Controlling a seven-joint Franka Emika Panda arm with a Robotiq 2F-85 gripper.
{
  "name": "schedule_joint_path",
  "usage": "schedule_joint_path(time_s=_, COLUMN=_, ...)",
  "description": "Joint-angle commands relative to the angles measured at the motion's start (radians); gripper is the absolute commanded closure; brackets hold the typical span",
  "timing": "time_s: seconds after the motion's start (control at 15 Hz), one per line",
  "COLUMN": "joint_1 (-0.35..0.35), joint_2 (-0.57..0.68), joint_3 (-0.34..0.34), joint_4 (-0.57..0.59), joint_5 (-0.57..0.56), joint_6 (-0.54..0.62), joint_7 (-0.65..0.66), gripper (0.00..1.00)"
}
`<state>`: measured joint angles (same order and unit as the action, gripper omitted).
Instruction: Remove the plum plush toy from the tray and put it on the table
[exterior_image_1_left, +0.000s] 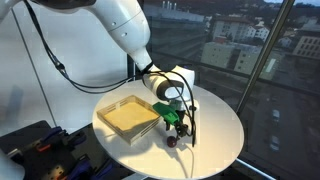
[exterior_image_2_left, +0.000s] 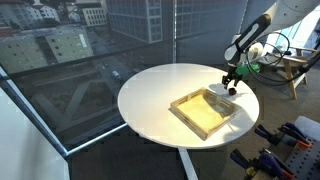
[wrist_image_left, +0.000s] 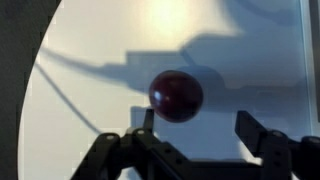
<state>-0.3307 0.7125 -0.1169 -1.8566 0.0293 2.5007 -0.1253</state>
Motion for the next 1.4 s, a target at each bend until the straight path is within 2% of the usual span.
schedule_joint_path(time_s=0.0, joint_1=-0.015, joint_2=0.008, joint_3=0.008, joint_4=0.021, joint_5=0.019, joint_6=0.002, joint_7=-0.030, gripper=0.00)
schedule_joint_path(time_s=1.33, joint_1=-0.009, joint_2=-0.048, joint_3=0.010, joint_4=0.015, joint_5=0.018, joint_6=-0.027, joint_7=-0.033, gripper=0.00)
